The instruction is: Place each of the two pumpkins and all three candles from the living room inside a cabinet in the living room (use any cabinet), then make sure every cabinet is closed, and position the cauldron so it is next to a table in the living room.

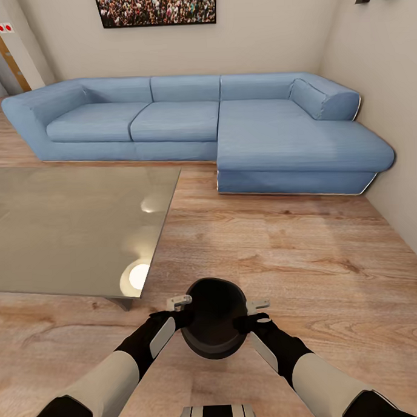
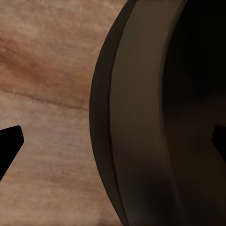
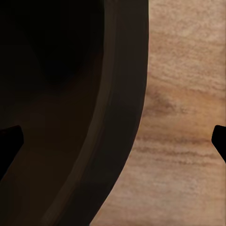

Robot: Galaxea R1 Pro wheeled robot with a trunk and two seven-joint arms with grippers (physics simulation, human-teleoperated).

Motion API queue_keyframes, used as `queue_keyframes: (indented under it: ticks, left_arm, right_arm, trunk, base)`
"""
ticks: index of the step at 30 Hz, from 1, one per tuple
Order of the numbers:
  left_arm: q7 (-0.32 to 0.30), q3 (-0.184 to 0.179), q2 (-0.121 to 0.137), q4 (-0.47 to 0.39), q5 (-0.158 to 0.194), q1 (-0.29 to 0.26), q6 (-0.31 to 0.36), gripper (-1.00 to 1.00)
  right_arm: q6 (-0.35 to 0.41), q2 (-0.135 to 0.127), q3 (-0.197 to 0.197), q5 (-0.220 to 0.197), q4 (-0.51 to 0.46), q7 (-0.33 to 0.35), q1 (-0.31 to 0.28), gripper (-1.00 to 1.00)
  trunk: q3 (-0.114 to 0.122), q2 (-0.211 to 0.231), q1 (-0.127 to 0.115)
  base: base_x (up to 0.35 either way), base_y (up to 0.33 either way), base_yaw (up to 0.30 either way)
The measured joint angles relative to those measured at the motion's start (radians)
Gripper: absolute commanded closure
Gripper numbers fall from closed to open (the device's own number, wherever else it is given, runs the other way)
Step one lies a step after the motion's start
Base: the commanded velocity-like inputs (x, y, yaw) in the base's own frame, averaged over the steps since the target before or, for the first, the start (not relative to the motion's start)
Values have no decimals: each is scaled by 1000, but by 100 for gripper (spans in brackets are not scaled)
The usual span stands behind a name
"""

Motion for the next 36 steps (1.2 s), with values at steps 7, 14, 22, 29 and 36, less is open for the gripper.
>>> queue_keyframes:
  ticks: [7,14,22,29,36]
  left_arm:
    - [1,0,0,0,-1,0,0,-100]
    - [0,-1,-2,-2,-1,0,-1,-100]
    - [0,0,-5,-2,2,0,0,-100]
    - [0,0,-5,-2,2,0,0,-100]
    - [0,0,-6,-2,2,0,0,-100]
  right_arm:
    - [0,0,0,0,1,-1,0,-100]
    - [0,-1,-2,0,1,-1,0,-100]
    - [1,-5,-5,0,1,-1,0,-100]
    - [1,-3,-5,0,0,-2,0,-100]
    - [2,-3,-4,0,0,-3,0,-100]
  trunk:
    - [19,1,-2]
    - [46,3,-5]
    - [77,5,-9]
    - [102,24,-21]
    - [124,73,-48]
  base:
    - [0,0,0]
    - [0,0,0]
    - [0,0,0]
    - [0,0,0]
    - [0,0,0]
